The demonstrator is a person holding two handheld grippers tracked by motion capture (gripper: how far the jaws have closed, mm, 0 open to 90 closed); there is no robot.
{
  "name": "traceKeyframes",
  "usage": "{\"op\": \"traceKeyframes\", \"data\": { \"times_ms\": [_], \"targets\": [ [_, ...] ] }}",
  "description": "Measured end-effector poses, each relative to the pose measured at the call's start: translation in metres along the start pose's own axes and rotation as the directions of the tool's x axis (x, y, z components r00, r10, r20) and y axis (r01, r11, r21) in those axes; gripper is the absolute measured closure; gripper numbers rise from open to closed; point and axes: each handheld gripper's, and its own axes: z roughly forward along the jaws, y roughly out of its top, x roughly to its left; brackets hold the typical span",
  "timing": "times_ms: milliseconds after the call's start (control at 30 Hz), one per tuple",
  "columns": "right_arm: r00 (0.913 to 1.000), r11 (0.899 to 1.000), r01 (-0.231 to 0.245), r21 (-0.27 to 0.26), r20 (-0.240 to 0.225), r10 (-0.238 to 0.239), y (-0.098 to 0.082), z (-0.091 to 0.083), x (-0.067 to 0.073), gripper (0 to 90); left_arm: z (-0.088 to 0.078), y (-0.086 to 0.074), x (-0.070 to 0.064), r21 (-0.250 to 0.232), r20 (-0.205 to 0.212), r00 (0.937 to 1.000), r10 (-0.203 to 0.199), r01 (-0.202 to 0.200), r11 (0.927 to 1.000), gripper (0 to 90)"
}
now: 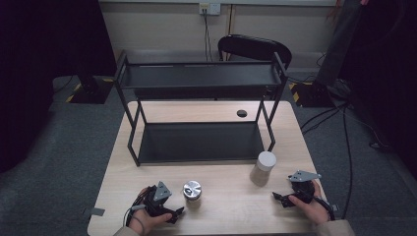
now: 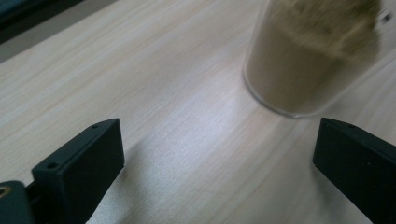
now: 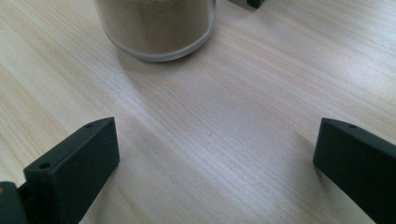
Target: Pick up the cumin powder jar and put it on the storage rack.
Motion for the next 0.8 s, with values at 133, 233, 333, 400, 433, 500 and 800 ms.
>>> {"op": "traceKeyframes", "data": {
  "times_ms": [133,233,333,400,433,500,800],
  "targets": [
    [1.0000,1.000,0.000,0.000,0.000,0.000,0.000,0.000,0.000,0.0,-0.003,0.003,0.001,0.000,0.018,0.9998,0.010,-0.010,1.0000,1.0],
    [1.0000,1.000,0.000,0.000,0.000,0.000,0.000,0.000,0.000,0.0,-0.004,0.004,0.000,0.005,0.030,0.9993,0.022,-0.022,0.9998,1.0],
    [1.0000,1.000,0.000,0.000,0.000,0.000,0.000,0.000,0.000,0.0,-0.006,0.005,-0.003,-0.007,0.037,0.9989,0.029,-0.029,0.9995,1.0],
    [1.0000,1.000,0.000,0.000,0.000,0.000,0.000,0.000,0.000,0.0,-0.007,0.005,-0.005,-0.024,0.048,0.9984,0.030,-0.029,0.9993,0.9],
    [1.0000,1.000,0.000,0.000,0.000,0.000,0.000,0.000,0.000,0.0,-0.007,0.005,-0.005,-0.031,0.053,0.9980,0.035,-0.033,0.9990,0.9],
    [1.0000,1.000,0.000,0.000,0.000,0.000,0.000,0.000,0.000,0.0,-0.008,0.006,-0.006,-0.049,0.056,0.9978,0.034,-0.032,0.9983,1.0],
    [1.0000,1.000,0.000,0.000,0.000,0.000,0.000,0.000,0.000,0.0,-0.004,0.011,-0.010,-0.082,0.077,0.9966,0.028,-0.022,0.9964,0.8]
  ]
}}
